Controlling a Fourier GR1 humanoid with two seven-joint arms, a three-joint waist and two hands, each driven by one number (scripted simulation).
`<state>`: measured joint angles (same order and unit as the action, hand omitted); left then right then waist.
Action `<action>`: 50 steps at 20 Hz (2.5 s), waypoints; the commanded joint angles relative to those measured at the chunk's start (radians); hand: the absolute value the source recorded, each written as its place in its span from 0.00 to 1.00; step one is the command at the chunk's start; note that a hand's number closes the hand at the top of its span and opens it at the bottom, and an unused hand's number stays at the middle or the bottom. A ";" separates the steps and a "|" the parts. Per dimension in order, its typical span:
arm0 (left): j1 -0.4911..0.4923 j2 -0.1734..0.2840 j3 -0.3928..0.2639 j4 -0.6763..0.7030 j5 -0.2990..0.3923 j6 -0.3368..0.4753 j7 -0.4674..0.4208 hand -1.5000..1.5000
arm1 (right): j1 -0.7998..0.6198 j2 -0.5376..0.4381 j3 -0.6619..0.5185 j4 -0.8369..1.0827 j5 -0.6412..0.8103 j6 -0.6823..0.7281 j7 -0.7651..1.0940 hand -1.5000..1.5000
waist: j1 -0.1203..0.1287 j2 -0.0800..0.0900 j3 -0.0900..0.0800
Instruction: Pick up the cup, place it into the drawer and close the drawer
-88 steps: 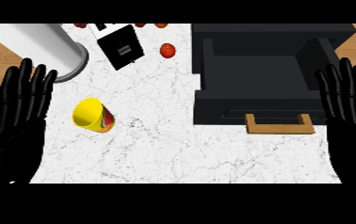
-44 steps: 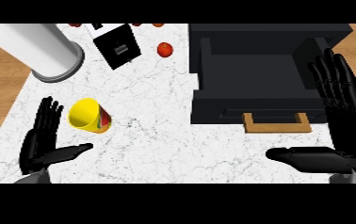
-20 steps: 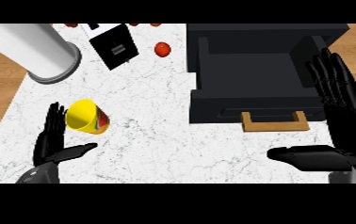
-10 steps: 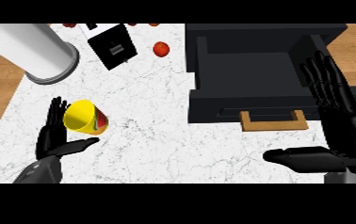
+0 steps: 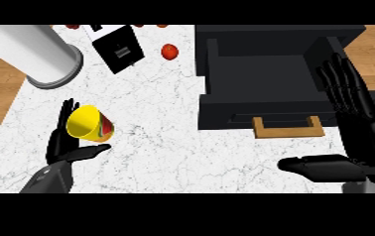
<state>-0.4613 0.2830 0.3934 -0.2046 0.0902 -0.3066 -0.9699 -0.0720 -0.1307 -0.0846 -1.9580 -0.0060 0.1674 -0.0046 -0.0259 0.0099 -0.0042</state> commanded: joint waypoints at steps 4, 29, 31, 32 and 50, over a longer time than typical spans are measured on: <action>-0.016 -0.007 -0.016 -0.028 0.007 -0.217 -0.068 1.00 | -0.054 -0.032 -0.041 0.051 -0.036 0.022 0.019 0.00 | 0.007 0.000 0.001; -0.072 -0.121 -0.028 -0.266 0.070 -0.137 -0.106 1.00 | -0.014 -0.046 -0.061 0.010 -0.027 0.024 0.025 0.00 | 0.021 -0.012 0.004; -0.062 -0.134 -0.067 -0.316 0.053 -0.131 -0.061 1.00 | 0.033 -0.004 -0.026 -0.001 0.017 -0.004 -0.007 0.00 | 0.026 -0.014 0.005; -0.094 -0.146 -0.085 -0.345 0.053 -0.131 -0.005 1.00 | 0.025 -0.028 -0.062 0.011 -0.032 0.025 -0.013 0.00 | 0.027 -0.016 0.005; -0.400 -0.262 -0.251 -0.793 0.024 0.257 0.558 1.00 | 0.033 -0.023 -0.082 0.068 -0.010 0.029 -0.077 0.00 | 0.017 -0.009 0.005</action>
<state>-0.7531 0.0165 0.1495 -1.0174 0.1364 -0.1103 -0.4844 -0.0413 -0.1680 -0.1729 -1.9184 -0.0345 0.2036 -0.0475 -0.0001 -0.0035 0.0008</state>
